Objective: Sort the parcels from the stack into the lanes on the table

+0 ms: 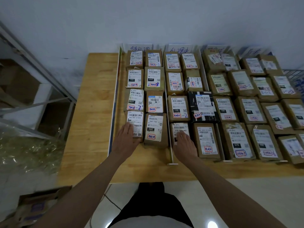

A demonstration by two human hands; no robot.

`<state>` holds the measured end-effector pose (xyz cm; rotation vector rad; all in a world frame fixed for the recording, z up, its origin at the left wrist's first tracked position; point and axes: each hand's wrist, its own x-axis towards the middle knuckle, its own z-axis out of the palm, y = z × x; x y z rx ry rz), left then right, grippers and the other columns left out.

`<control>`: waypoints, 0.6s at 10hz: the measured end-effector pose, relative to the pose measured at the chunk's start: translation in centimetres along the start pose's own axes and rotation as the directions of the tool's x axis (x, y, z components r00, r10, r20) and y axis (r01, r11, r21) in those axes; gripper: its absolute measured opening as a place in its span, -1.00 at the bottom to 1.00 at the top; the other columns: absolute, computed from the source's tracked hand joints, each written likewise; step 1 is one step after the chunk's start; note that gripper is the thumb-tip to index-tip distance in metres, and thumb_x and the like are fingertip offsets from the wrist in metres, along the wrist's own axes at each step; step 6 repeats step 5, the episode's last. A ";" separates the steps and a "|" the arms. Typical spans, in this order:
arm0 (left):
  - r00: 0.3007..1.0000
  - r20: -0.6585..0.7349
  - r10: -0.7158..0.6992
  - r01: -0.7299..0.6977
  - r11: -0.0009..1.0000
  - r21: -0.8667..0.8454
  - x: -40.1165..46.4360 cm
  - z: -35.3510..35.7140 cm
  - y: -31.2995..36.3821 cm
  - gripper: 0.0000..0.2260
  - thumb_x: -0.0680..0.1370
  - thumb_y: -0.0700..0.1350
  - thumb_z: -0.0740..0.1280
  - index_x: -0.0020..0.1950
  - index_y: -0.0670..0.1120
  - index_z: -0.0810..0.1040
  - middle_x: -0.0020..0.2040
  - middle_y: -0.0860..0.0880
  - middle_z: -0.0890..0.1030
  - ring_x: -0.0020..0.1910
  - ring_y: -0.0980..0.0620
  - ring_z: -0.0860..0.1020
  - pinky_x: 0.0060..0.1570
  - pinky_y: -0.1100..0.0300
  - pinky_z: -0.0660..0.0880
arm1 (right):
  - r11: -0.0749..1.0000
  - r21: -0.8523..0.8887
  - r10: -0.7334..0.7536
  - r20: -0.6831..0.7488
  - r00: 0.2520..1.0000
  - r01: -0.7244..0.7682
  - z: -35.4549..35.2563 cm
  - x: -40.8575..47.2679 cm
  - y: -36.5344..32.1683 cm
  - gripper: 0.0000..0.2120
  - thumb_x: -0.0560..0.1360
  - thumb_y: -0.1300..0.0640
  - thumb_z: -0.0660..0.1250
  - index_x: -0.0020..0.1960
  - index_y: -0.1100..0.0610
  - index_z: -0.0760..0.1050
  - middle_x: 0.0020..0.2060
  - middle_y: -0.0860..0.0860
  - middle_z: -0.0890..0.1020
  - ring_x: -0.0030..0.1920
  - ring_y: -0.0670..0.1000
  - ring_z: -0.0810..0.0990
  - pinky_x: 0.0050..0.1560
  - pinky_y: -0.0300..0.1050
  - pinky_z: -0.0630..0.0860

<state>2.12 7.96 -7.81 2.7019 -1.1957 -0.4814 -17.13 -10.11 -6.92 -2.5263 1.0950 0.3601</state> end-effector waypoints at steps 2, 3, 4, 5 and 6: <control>1.000 0.012 0.007 -0.007 1.000 0.011 -0.2 -0.4 0.2 -0.27 0.61 0.19 0.22 0.61 -0.19 0.03 0.61 -0.12 0.05 0.58 -0.11 0.03 0.53 0.02 0.07 | 1.000 0.001 -0.004 0.017 1.000 0.004 -0.6 0.4 0.0 -0.42 0.61 0.14 0.17 0.57 0.14 0.06 0.58 0.08 0.08 0.57 0.08 0.08 0.55 0.05 0.12; 1.000 0.029 0.007 -0.008 0.999 0.031 -0.1 -0.9 0.3 -0.27 0.61 0.22 0.17 0.61 -0.18 0.02 0.61 -0.11 0.03 0.58 -0.10 0.02 0.54 0.03 0.04 | 1.000 0.017 0.011 0.003 1.000 -0.012 -1.4 0.2 -0.5 -0.42 0.62 0.11 0.14 0.59 0.13 0.05 0.59 0.09 0.08 0.58 0.10 0.06 0.56 0.06 0.10; 0.999 -0.013 0.035 -0.035 0.999 0.021 0.1 -1.6 1.0 -0.31 0.63 0.20 0.13 0.60 -0.18 0.05 0.61 -0.12 0.06 0.57 -0.11 0.05 0.53 0.02 0.03 | 1.000 0.017 -0.002 -0.066 0.998 0.003 -2.3 0.3 -0.5 -0.43 0.64 0.04 0.15 0.59 0.09 0.06 0.59 0.09 0.10 0.58 0.12 0.07 0.55 0.08 0.11; 0.999 -0.018 0.045 -0.044 0.999 0.028 0.5 -2.4 1.6 -0.36 0.64 0.19 0.08 0.61 -0.14 0.06 0.61 -0.11 0.05 0.58 -0.10 0.04 0.53 0.01 0.00 | 0.999 0.024 -0.023 -0.128 0.991 0.026 -3.0 0.6 -0.5 -0.45 0.64 -0.02 0.15 0.58 0.07 0.09 0.57 0.08 0.15 0.57 0.12 0.09 0.54 0.11 0.12; 0.999 -0.018 0.045 -0.044 0.999 0.028 0.5 -2.4 1.6 -0.36 0.64 0.19 0.08 0.61 -0.14 0.06 0.61 -0.11 0.05 0.58 -0.10 0.04 0.53 0.01 0.00 | 0.999 0.024 -0.023 -0.128 0.991 0.026 -3.0 0.6 -0.5 -0.45 0.64 -0.02 0.15 0.58 0.07 0.09 0.57 0.08 0.15 0.57 0.12 0.09 0.54 0.11 0.12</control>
